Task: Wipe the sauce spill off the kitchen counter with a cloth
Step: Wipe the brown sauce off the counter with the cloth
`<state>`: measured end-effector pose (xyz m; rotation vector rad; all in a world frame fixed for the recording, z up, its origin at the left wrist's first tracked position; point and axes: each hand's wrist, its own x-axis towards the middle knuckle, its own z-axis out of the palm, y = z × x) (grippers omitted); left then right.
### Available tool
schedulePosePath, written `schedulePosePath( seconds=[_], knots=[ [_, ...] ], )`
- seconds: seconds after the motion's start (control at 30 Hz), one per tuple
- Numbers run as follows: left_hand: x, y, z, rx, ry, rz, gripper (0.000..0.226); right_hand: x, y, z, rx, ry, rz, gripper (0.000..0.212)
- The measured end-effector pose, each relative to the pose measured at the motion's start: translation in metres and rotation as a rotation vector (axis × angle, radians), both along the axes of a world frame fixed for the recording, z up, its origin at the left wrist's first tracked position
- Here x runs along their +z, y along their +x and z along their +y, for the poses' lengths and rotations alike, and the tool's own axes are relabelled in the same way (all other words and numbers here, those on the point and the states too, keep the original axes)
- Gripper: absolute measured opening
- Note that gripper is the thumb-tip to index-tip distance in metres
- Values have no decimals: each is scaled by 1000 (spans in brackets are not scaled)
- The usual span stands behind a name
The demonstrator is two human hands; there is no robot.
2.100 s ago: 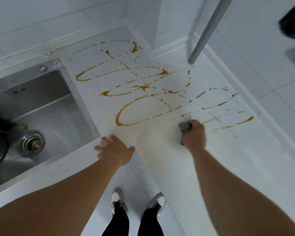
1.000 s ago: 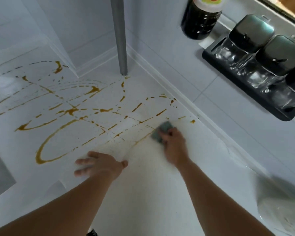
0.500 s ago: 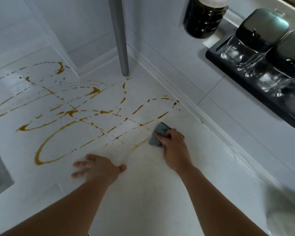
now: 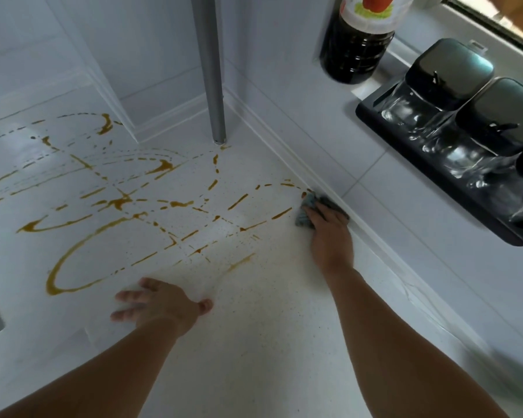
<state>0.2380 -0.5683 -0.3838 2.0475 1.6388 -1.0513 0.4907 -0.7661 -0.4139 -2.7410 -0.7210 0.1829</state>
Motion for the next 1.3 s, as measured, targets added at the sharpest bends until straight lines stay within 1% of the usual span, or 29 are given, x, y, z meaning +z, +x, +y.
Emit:
schedulePosePath(
  seconds=[0.1, 0.17, 0.23, 0.27, 0.37, 0.47, 0.53, 0.6, 0.63, 0.67, 0.73, 0.8, 0.87, 0.93, 1.0, 1.07, 1.13, 1.17, 1.23, 1.3],
  knots=[
    [4, 1, 0, 26, -23, -18, 154, 5, -16, -40, -142, -38, -10, 60],
    [6, 1, -1, 20, -31, -18, 153, 6, -39, -55, -298, -3, -6, 57],
    [7, 3, -2, 16, -47, -26, 152, 1, -44, -45, -455, 44, -2, 54],
    [8, 2, -2, 21, -51, -29, 152, -2, -40, -32, -475, 67, 2, 53],
    [9, 1, -2, 28, -53, -48, 152, -6, -13, 21, -373, 138, 61, 54],
    [9, 0, -1, 16, -54, -44, 151, -5, 5, 55, -244, 153, 125, 54],
    [13, -2, -1, 16, -53, -36, 149, -1, -17, 61, -81, 177, 195, 50],
    [16, -2, -2, -4, -43, -36, 148, 3, -65, 42, 164, 135, 181, 48],
    [17, -1, -3, -16, -43, -36, 147, 3, -85, 24, 237, 125, 153, 49],
    [18, -2, -2, -14, -41, -35, 147, 2, -101, 8, 245, 143, 141, 50],
    [21, -1, -3, -6, -44, -30, 147, 3, -105, -12, 115, 149, 119, 52],
    [21, -1, -2, -24, -38, -25, 147, 5, -76, 3, -65, 101, 88, 53],
    [21, -1, -3, -9, -44, -32, 147, 9, -30, 42, -166, 89, 121, 54],
    [19, -2, -4, 2, -43, -38, 147, 10, 10, 80, -133, 102, 160, 58],
    [17, -1, -4, 24, -52, -42, 147, 10, 29, 106, 29, 87, 187, 56],
    [19, -1, -4, 50, -63, -55, 147, 9, 21, 108, 203, 90, 225, 48],
    [20, -1, -3, 72, -72, -75, 147, 6, -9, 82, 287, 102, 215, 41],
    [20, -2, -4, 81, -72, -81, 147, 3, -25, 63, 277, 118, 178, 39],
    [22, -1, -4, 89, -75, -88, 148, 3, -39, 29, 162, 157, 136, 40],
    [22, 0, -4, 86, -73, -88, 148, 6, -21, 31, 15, 148, 108, 41]
  ],
)
